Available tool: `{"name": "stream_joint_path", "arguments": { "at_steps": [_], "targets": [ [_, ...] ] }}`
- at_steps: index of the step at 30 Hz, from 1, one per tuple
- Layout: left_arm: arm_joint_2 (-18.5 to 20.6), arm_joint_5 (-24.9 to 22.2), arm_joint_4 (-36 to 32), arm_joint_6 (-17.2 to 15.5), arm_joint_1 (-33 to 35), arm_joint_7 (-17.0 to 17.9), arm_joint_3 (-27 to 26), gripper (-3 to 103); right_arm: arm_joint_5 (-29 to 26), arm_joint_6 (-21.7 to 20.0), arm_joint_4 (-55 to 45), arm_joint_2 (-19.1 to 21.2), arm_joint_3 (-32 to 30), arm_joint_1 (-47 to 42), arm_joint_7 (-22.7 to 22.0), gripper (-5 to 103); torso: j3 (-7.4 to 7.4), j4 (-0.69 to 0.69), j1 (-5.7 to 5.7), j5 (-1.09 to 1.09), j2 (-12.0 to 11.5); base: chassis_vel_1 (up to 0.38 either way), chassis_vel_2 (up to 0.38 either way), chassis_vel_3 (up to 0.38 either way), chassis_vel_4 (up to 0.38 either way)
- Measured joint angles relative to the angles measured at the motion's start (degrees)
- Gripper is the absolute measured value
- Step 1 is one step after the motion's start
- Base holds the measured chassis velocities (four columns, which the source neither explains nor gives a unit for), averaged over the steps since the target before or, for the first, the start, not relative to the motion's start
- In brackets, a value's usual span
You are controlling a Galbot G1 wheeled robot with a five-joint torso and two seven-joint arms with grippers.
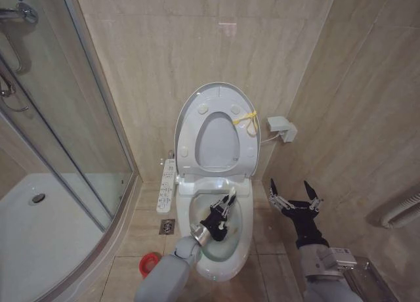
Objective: Open the toilet lid, clean the toilet bowl with a toilet brush, close the toilet lid, and flush.
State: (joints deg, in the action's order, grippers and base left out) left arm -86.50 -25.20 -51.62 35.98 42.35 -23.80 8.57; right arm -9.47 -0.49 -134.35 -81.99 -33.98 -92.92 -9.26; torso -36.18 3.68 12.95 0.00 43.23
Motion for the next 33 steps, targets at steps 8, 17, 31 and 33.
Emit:
{"name": "stream_joint_path", "arguments": {
  "at_steps": [8, 17, 31, 33],
  "targets": [
    [0.5, 0.0, -2.6, -1.0, -0.3, 0.4, 0.0, 19, 0.0, 0.0, 0.0, 0.0, 0.0, 0.0, 0.0, 100, -0.01, 0.00, 0.00, 0.00, 0.0, 0.000, 0.000, 0.000, 0.000],
    [0.3, -0.1, -3.2, -1.2, 0.8, 0.9, 0.4, 19, 0.0, 0.0, 0.0, 0.0, 0.0, 0.0, 0.0, 100, -0.01, -0.01, 0.00, 0.01, 0.0, 0.000, 0.000, 0.000, 0.000],
    [-0.2, -2.9, -8.0, -2.2, 1.7, 2.4, 1.8, 19, 0.0, 0.0, 0.0, 0.0, 0.0, 0.0, 0.0, 100, -0.01, 0.00, 0.00, 0.00, 0.0, 0.000, 0.000, 0.000, 0.000],
    [-0.4, -2.9, -6.3, -1.7, 1.6, 2.3, 1.6, 19, 0.0, 0.0, 0.0, 0.0, 0.0, 0.0, 0.0, 100, -0.01, -0.01, 0.00, 0.00, 0.0, 0.000, 0.000, 0.000, 0.000]
  ]
}}
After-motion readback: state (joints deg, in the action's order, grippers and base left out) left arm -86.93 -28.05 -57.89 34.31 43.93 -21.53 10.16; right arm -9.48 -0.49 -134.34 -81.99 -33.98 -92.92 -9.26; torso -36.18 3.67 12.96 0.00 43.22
